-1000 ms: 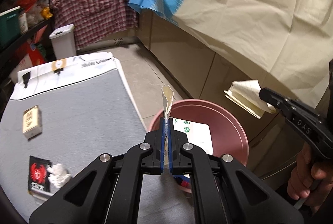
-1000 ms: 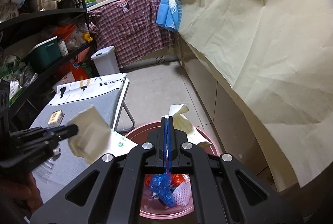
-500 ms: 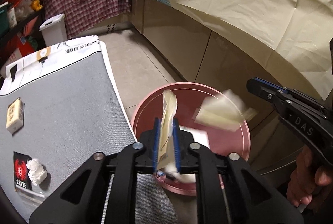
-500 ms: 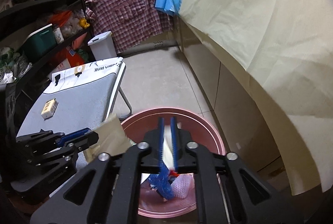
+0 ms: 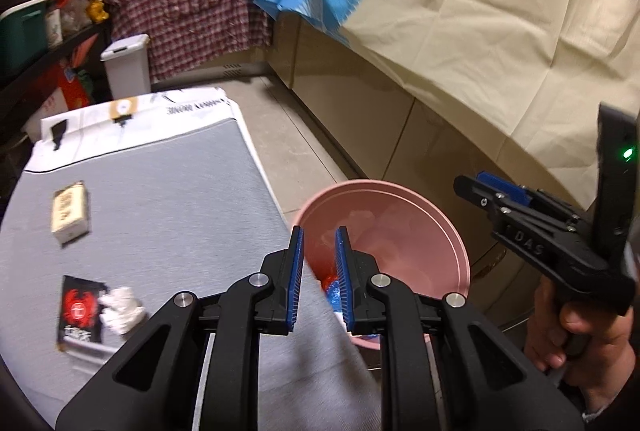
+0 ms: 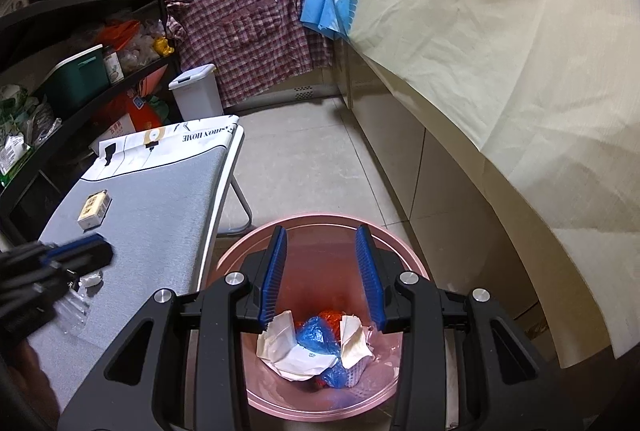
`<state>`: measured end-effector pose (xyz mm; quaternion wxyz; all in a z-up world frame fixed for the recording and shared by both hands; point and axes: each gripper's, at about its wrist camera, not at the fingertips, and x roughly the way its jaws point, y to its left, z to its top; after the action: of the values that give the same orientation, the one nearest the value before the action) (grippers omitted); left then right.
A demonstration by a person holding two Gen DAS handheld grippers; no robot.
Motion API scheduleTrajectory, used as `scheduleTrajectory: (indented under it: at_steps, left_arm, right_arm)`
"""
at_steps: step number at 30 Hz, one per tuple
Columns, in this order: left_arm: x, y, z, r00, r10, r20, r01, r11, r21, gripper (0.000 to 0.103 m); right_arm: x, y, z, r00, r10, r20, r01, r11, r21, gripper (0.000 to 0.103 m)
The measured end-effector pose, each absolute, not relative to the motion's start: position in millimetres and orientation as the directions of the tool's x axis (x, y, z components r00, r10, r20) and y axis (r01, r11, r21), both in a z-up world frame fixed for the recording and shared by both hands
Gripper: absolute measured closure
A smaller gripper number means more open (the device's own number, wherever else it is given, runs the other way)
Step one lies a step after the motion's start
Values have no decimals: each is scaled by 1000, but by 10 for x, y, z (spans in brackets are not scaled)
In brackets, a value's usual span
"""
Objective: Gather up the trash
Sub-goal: 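Grasp the black crab-logo packet with the left tool while the right tool grasps white tissue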
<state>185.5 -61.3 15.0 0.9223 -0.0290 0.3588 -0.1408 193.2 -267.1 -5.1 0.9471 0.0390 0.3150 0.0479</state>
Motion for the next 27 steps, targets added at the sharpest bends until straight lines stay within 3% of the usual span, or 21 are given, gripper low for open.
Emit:
scheduleTrajectory:
  at_steps: [20, 22, 27]
  left_arm:
    - [1226, 846, 777, 785, -156, -599, 163, 986, -44, 86]
    - [1207, 1043, 775, 795, -141, -591, 150, 988, -35, 86]
    - [1283, 1654, 689, 795, -104, -598, 31, 991, -131, 86]
  right_arm:
    - [1471, -2023, 249, 825, 224, -519, -222, 973, 66, 66]
    - [1467, -1958, 250, 816, 241, -526, -235, 969, 79, 68]
    - [1471, -1780, 257, 800, 291, -525, -273, 955, 113, 88]
